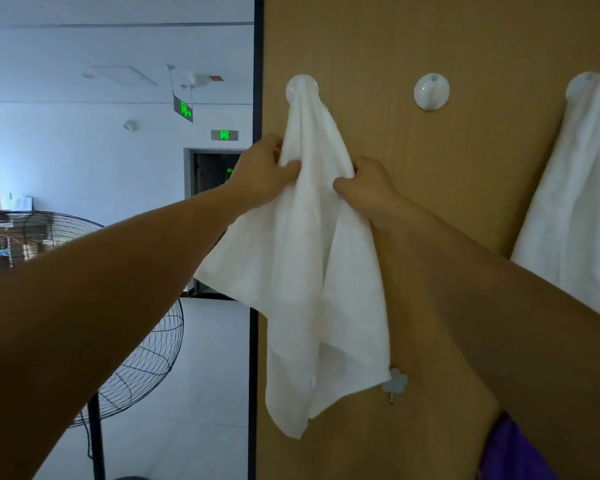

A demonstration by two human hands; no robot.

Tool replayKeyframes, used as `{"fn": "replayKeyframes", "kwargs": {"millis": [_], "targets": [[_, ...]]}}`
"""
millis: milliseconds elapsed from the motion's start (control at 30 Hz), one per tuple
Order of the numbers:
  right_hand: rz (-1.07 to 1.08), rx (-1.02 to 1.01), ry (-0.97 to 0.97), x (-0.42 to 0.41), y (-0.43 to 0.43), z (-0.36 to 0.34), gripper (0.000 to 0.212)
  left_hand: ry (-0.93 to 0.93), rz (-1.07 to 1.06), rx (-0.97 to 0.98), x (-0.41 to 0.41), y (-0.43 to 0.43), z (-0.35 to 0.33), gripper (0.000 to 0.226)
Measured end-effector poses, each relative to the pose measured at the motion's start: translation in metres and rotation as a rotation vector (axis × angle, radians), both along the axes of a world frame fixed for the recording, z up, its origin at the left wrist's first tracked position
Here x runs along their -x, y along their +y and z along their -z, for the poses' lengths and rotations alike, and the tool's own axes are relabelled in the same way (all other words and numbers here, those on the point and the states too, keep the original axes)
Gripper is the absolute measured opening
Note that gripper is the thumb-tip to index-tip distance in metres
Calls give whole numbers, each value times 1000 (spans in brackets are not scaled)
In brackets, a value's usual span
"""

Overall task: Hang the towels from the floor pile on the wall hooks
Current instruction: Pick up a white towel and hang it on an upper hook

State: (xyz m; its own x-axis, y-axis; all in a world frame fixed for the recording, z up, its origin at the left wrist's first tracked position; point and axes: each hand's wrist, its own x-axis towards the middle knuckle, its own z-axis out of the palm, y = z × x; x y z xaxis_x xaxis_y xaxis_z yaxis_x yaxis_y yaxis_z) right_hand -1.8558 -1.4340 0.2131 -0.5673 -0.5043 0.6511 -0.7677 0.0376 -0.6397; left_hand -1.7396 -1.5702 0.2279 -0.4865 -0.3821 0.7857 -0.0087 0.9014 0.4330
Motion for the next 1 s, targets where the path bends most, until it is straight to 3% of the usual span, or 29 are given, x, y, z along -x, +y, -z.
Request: {"fn": "replayKeyframes", "kwargs": {"millis": [67, 167, 333, 433, 567, 733, 867, 1000], "targets": [[59, 31, -14, 2, 2, 0, 33, -48, -91, 73, 1, -8, 5, 39], [146, 37, 22, 6, 6, 2, 30, 23, -156, 63, -3, -14, 11, 31], [208, 22, 87, 1, 7, 7, 26, 81, -158, 66, -9, -22, 18, 51], [180, 29, 63, -1, 6, 11, 31, 153, -166, 112, -9, -19, 23, 51], [31, 93, -28, -7, 2, 14, 50, 156, -170, 147, -10, -13, 24, 42], [-256, 46, -130, -32, -6, 23, 81, -85, -25, 22, -9, -2, 30, 47], [-274, -44, -120, -26, -8, 30, 56, -191, -90, 26, -14, -3, 34, 59], [-37, -45, 10, -7, 0, 30, 38, -219, -185, 61, -25, -9, 38, 44]]}}
